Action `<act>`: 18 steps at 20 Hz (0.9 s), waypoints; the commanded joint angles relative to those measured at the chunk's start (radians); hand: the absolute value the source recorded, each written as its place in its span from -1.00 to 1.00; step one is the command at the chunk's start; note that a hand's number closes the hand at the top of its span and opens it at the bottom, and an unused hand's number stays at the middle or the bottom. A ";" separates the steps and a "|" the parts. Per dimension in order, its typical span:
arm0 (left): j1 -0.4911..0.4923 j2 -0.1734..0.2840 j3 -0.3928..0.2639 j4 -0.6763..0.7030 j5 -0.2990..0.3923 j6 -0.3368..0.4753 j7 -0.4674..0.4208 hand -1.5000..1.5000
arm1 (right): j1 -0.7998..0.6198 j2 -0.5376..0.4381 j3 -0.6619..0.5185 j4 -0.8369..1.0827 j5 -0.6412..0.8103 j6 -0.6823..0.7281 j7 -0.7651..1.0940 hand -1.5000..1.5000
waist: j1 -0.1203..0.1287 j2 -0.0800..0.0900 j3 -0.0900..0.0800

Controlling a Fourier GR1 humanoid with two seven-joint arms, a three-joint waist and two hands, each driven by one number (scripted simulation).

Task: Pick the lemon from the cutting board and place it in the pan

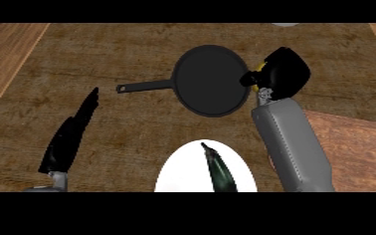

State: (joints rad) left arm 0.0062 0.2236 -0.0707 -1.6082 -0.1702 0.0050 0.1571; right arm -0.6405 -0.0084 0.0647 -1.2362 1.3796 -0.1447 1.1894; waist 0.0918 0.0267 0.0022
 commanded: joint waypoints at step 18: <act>-0.007 -0.011 -0.002 0.049 -0.014 0.005 -0.043 0.00 | -0.164 0.008 -0.256 0.405 -0.315 -0.938 -0.194 -1.00 | 0.014 0.005 -0.002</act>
State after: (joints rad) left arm -0.0061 0.2087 -0.0820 -1.5861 -0.1831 0.0080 0.1389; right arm -0.7719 -0.0041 -0.1946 -0.8903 1.0242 -0.8245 0.9561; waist 0.1120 0.0341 0.0033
